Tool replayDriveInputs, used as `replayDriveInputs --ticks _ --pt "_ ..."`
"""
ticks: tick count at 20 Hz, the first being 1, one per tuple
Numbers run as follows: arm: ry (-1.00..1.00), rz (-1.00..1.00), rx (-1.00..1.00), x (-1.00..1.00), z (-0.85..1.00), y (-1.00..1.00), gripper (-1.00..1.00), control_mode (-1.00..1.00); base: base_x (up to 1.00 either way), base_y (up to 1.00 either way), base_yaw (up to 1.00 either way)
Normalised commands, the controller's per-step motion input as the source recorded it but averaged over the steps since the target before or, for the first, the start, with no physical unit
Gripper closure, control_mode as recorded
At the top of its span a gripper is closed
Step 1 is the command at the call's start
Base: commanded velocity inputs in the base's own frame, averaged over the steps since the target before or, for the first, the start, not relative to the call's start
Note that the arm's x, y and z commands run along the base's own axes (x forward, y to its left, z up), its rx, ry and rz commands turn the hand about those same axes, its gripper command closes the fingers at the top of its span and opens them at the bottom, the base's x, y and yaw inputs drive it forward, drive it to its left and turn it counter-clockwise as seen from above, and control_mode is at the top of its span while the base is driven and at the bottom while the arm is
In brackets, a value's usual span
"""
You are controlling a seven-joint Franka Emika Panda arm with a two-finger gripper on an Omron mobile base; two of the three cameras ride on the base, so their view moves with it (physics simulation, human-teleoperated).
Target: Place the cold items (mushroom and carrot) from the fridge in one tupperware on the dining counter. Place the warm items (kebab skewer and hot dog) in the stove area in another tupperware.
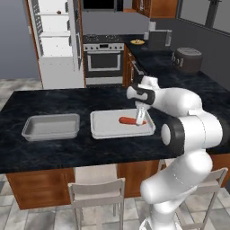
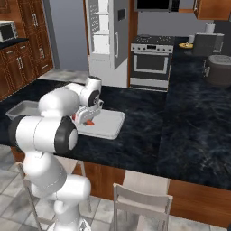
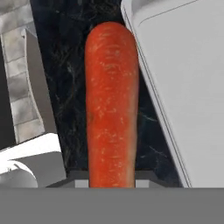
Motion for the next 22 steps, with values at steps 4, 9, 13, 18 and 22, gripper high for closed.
replayDriveInputs --ticks 4,9,13,18,22 --pt "0.06 0.17 0.0 0.67 -0.22 0.0 1.0 -1.0 0.0 0.0 0.0" --pt "0.06 0.13 0.0 0.69 -0.27 0.0 1.0 -1.0 0.0 0.0 0.0" --pt "0.03 0.06 0.0 0.63 -0.34 0.0 1.0 -1.0 0.0 0.0 0.0" --pt "0.0 0.01 0.0 0.54 -0.34 0.0 1.0 -1.0 0.0 0.0 0.0" --pt "0.0 0.0 0.0 0.5 -0.37 0.0 1.0 -1.0 0.0 0.0 0.0"
